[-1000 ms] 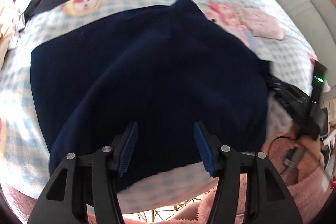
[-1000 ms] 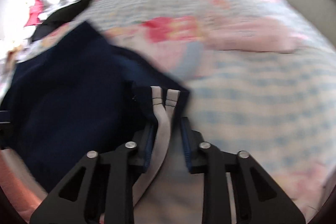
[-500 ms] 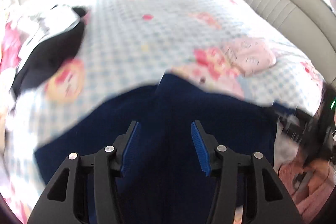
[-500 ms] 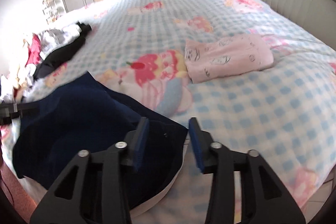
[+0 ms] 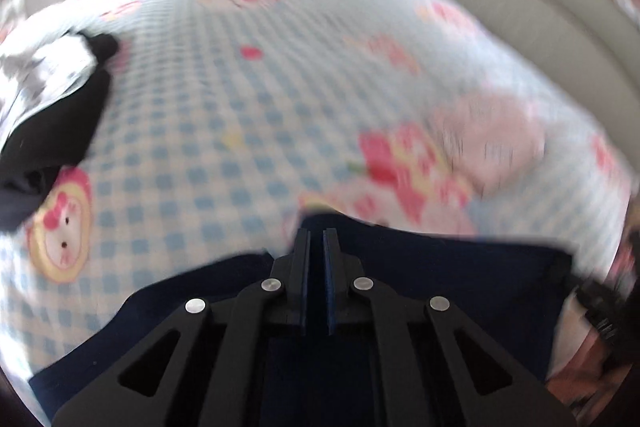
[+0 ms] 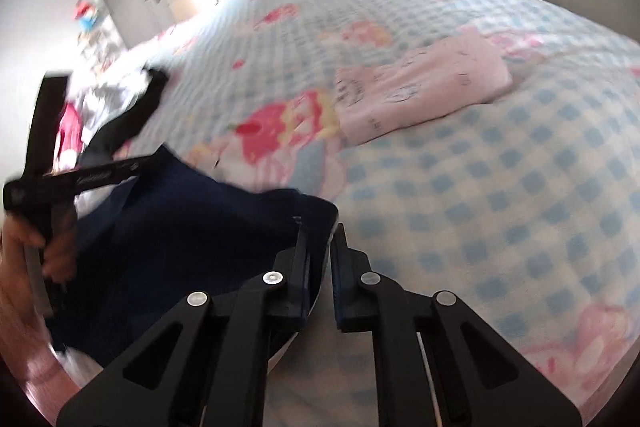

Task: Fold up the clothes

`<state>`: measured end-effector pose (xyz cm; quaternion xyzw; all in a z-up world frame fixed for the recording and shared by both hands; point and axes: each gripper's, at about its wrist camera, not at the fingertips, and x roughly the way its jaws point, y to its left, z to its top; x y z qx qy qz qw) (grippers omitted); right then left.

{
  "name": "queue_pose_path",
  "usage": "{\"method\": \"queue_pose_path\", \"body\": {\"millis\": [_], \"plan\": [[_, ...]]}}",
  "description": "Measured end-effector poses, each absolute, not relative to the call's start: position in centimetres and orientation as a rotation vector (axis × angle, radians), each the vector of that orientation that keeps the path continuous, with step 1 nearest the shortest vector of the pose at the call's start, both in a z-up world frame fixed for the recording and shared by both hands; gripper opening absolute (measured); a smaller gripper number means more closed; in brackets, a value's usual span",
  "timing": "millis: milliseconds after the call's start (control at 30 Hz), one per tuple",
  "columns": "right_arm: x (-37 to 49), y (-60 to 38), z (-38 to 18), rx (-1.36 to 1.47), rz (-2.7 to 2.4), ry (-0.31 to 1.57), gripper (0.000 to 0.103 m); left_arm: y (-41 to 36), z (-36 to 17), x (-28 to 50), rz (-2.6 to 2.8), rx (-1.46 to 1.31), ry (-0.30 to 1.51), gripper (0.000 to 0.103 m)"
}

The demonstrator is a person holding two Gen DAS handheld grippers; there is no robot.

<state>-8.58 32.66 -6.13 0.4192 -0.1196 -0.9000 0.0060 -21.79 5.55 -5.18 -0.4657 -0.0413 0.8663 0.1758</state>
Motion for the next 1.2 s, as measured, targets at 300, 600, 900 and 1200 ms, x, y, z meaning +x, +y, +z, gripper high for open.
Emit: {"method": "queue_pose_path", "body": {"millis": [300,600,900,1200], "plan": [[-8.5,34.3,-7.6,1.427,-2.847,-0.553,0.036,-0.5,-3.6,-18.6,2.476,-1.286,-0.356,0.030],[-11.2,28.5,-1.5,1.272,-2.699,-0.275,0.041,-12.3,-4.9,-13.4,2.718,-1.497,-0.442,0.053],[-15.6,15.9,-1.4,1.206,-2.427,0.128,0.051,-18.1,-9.7,-12.1,2.684,-1.556,-0.739,0.059],[-23.7,11.4,-9.9,1.495,-2.200,0.027,0.059,-17.1,-9.2,-13.6,2.680,-1.457,-0.549,0.007]]}}
